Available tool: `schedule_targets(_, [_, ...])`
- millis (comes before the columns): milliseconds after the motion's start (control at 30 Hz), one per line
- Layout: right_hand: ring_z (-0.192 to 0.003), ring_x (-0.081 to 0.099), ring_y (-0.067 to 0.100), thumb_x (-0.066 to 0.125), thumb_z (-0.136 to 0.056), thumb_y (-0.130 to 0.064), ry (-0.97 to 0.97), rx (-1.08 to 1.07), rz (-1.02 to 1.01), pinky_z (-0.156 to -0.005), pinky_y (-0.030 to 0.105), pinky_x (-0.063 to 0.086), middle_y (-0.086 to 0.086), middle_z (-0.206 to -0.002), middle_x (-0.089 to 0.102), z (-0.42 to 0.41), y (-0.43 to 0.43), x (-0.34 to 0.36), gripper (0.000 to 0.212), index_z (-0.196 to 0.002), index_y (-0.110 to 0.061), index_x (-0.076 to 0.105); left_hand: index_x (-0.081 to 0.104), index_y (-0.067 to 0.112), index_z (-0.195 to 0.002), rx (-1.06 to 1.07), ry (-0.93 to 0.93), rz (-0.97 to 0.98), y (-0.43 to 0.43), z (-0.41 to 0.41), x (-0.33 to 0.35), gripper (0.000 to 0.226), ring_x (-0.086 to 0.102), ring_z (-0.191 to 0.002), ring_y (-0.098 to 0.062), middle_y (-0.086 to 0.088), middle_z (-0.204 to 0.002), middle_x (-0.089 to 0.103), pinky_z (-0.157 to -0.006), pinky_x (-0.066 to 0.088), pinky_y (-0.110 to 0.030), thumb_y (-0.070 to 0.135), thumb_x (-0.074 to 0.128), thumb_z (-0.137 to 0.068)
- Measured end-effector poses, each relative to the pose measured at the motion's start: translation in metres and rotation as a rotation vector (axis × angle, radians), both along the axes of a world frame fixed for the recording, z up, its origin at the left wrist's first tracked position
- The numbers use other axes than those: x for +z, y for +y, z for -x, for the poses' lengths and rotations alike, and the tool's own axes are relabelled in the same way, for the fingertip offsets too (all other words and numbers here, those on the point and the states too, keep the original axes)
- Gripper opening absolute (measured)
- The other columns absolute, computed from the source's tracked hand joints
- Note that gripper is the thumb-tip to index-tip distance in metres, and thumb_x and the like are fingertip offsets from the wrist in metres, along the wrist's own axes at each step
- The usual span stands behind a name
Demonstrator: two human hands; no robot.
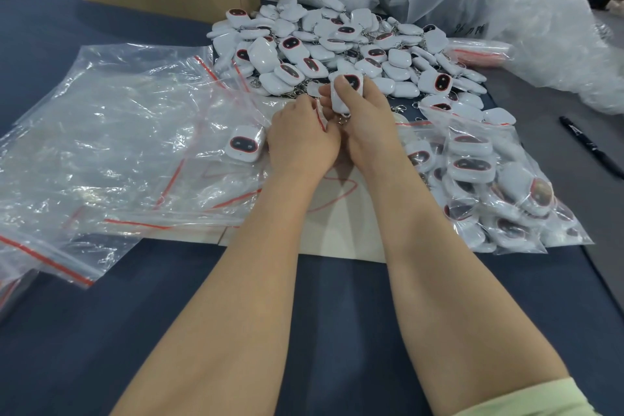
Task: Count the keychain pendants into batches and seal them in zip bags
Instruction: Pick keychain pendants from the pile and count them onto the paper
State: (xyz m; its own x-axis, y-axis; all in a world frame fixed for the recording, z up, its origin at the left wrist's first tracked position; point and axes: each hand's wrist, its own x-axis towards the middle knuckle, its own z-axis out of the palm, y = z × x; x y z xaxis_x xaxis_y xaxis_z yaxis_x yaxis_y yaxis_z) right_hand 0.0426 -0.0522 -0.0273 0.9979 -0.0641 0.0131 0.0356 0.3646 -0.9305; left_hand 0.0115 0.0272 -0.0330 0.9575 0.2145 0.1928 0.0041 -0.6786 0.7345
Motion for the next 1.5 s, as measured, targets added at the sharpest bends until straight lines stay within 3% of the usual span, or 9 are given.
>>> schedule_targets(233, [-0.068, 0.060, 0.015, 0.053, -0.096, -0.006, -0.071, 0.046, 0.112, -0.063, 0.023, 0.051, 0.008, -0.079, 0.064, 0.0034, -0.0001, -0.0008, 0.013, -0.085, -0.010, 0.056, 0.054, 0.009, -0.118, 0.003, 0.003, 0.003, 0.0003, -0.0013, -0.0011, 0.037, 0.051, -0.116, -0.031, -0.011, -0.121, 0.059, -0.095, 0.043, -0.042, 0.028, 0.057, -0.087])
schedule_targets(467, [-0.065, 0.059, 0.017, 0.042, -0.102, -0.012, 0.081, 0.004, -0.162, -0.059, 0.024, 0.051, 0.011, -0.079, 0.063, 0.0003, 0.0029, 0.0047, 0.022, -0.087, -0.004, 0.056, 0.054, 0.008, -0.116, 0.007, -0.022, 0.001, -0.0006, -0.0008, -0.0015, 0.034, 0.052, -0.113, -0.033, -0.012, -0.119, 0.060, -0.093, 0.043, -0.041, 0.029, 0.055, -0.089])
schedule_targets(633, [-0.070, 0.061, 0.017, 0.040, -0.102, -0.010, 0.006, 0.083, -0.092, -0.067, 0.025, 0.052, 0.012, -0.085, 0.064, 0.0025, 0.0023, 0.0027, 0.021, -0.092, -0.004, 0.058, 0.055, 0.008, -0.115, 0.005, -0.022, 0.016, -0.0010, -0.0007, -0.0011, 0.032, 0.052, -0.112, -0.032, -0.011, -0.117, 0.061, -0.093, 0.043, -0.043, 0.028, 0.052, -0.089])
schedule_targets(933, [-0.071, 0.061, 0.018, 0.045, -0.099, -0.005, 0.076, 0.119, -0.196, -0.066, 0.023, 0.052, 0.012, -0.083, 0.063, 0.0029, 0.0030, 0.0062, 0.015, -0.092, -0.002, 0.057, 0.055, 0.007, -0.114, 0.007, -0.009, 0.023, -0.0009, -0.0001, -0.0006, 0.029, 0.052, -0.112, -0.033, -0.012, -0.116, 0.061, -0.093, 0.043, -0.042, 0.024, 0.050, -0.090])
schedule_targets(1000, [-0.070, 0.061, 0.018, 0.044, -0.101, -0.014, 0.117, 0.121, -0.230, -0.067, 0.025, 0.052, 0.013, -0.082, 0.063, 0.0013, 0.0038, 0.0066, 0.023, -0.096, 0.002, 0.059, 0.055, 0.007, -0.112, 0.006, -0.010, 0.026, -0.0008, 0.0001, -0.0002, 0.028, 0.052, -0.111, -0.033, -0.012, -0.115, 0.061, -0.092, 0.043, -0.042, 0.024, 0.050, -0.090])
schedule_targets(1067, [-0.067, 0.061, 0.018, 0.038, -0.103, -0.032, 0.197, 0.146, -0.255, -0.068, 0.026, 0.054, 0.013, -0.080, 0.065, -0.0006, 0.0036, 0.0078, 0.043, -0.099, 0.006, 0.061, 0.055, 0.007, -0.108, 0.005, -0.012, 0.031, -0.0006, 0.0006, 0.0004, 0.025, 0.052, -0.109, -0.033, -0.012, -0.113, 0.062, -0.092, 0.043, -0.042, 0.023, 0.050, -0.089])
schedule_targets(1133, [-0.066, 0.062, 0.018, 0.034, -0.103, -0.040, 0.238, 0.162, -0.277, -0.071, 0.027, 0.055, 0.012, -0.074, 0.067, -0.0028, 0.0014, 0.0084, 0.054, -0.090, 0.004, 0.063, 0.055, 0.008, -0.106, 0.005, -0.013, 0.035, -0.0004, 0.0010, 0.0009, 0.023, 0.052, -0.109, -0.033, -0.011, -0.111, 0.062, -0.091, 0.043, -0.041, 0.023, 0.051, -0.088])
schedule_targets(1333, [-0.074, 0.061, 0.017, 0.042, -0.100, -0.003, 0.136, 0.128, -0.202, -0.076, 0.025, 0.051, 0.013, -0.088, 0.063, 0.0015, 0.0036, 0.0066, 0.019, -0.112, 0.005, 0.054, 0.054, 0.008, -0.112, 0.013, -0.004, 0.033, -0.0009, 0.0005, 0.0014, 0.028, 0.052, -0.110, -0.032, -0.011, -0.114, 0.062, -0.092, 0.043, -0.042, 0.024, 0.049, -0.089])
schedule_targets(1500, [-0.072, 0.061, 0.017, 0.049, -0.097, -0.003, 0.082, 0.124, -0.104, -0.074, 0.028, 0.052, 0.011, -0.083, 0.064, 0.0025, 0.0020, 0.0052, 0.009, -0.096, 0.001, 0.057, 0.055, 0.009, -0.112, 0.006, 0.000, 0.036, -0.0007, -0.0006, 0.0002, 0.029, 0.052, -0.111, -0.031, -0.010, -0.115, 0.062, -0.093, 0.043, -0.042, 0.024, 0.051, -0.088])
